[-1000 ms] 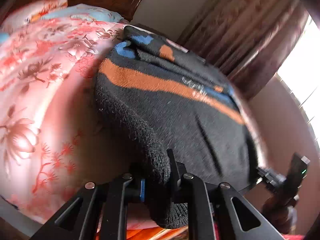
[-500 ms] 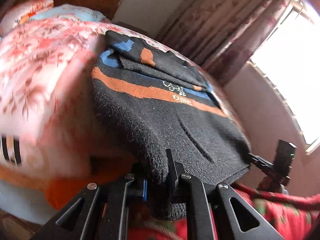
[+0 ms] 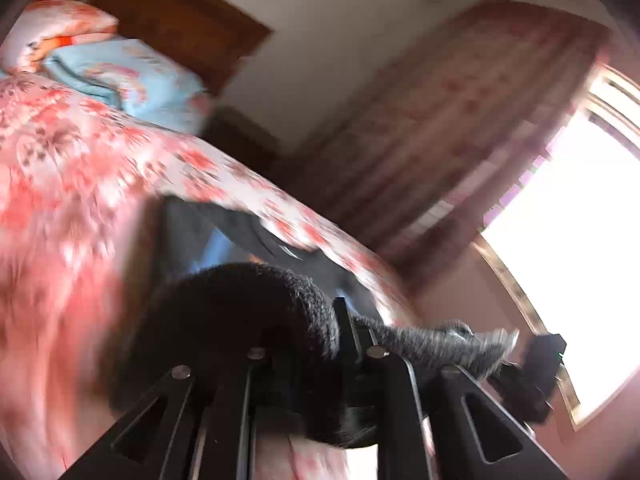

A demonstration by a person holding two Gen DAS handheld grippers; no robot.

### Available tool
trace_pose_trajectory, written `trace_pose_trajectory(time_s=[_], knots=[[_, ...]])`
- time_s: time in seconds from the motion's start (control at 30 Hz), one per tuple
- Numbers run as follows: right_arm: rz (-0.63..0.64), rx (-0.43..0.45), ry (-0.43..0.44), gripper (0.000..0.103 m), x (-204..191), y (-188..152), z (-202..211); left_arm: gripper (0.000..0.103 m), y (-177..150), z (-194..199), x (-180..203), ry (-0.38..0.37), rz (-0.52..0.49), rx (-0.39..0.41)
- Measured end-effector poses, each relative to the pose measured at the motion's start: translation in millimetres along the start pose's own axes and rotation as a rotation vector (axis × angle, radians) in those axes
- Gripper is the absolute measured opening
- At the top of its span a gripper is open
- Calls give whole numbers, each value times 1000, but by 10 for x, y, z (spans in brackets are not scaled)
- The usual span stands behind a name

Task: Fold small clothes
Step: 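Grasp the hem with both tools and lift it over the folded part, then lay the held hem down onto the collar end with both tools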

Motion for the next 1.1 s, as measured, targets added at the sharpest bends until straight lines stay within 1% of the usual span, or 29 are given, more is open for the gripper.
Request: trace_pose_trajectory(time_s=[0.03,0.07,0.1,0.13,0.17,0.23,0.27,0.33,0.37,0.4,0.43,0.47,0.53,0.6,0.67,0.73,0.8,0.9,0.97,1.03,1.07,1.1], knots=[[-15,16,-51,39,101,159,-135,21,93,-128,-39,53,12,-12],[-31,27,-152,103,219,310,-278,24,158,-256,-86,103,34,-41],[-49,20,-209,103,298,374,-370,26,179,-394,-158,145,62,-83],[-71,14,-229,103,362,404,-431,29,158,-471,-216,164,73,-105],[-86,13,-220,103,415,373,-466,31,115,-530,-254,179,71,-117],[-57,-11,-248,103,436,254,-504,31,-54,-621,-301,203,12,-136],[-32,-45,-275,103,467,133,-537,33,-100,-672,-301,201,-25,-142],[-11,-107,-285,103,525,-64,-651,34,-197,-743,-237,195,-128,-123],[-2,-149,-295,103,570,-208,-707,34,-219,-737,-219,199,-155,-109],[7,-194,-318,103,630,-341,-791,34,-206,-762,-187,203,-175,-114],[19,-220,-337,103,687,-440,-859,34,-196,-780,-176,200,-182,-126],[74,-202,-359,103,656,-495,-860,34,-179,-784,-175,197,-176,-139],[132,-234,-381,103,613,-522,-891,34,-135,-774,-222,165,-127,-177],[132,-274,-371,103,589,-462,-872,34,-107,-780,-305,116,-65,-206],[111,-263,-332,103,577,-361,-828,34,-98,-781,-356,86,-23,-225],[144,-256,-304,103,553,-176,-880,34,-97,-799,-377,71,2,-238],[202,-268,-305,103,576,-9,-1055,34,-87,-816,-367,73,9,-251],[247,-334,-270,103,727,268,-1438,34,-45,-831,-349,79,28,-284],[218,-399,-248,103,911,405,-1710,34,6,-855,-343,80,49,-313],[172,-460,-235,103,1113,430,-1932,33,78,-859,-340,58,81,-342],[152,-493,-244,81,1207,402,-2026,33,127,-849,-354,24,119,-347],[146,-497,-262,54,1265,371,-2070,33,179,-837,-391,-23,167,-347]])
Point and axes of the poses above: each gripper's, at about its wrist camera, not at the fingertips, and z roughly against the way its jaws point, x to its right, y to its top, the point moved 2 cm from there along -z, roughly the way its jaws point, and after that the axes turned 8 degrees about y, right-handed, at the moved point
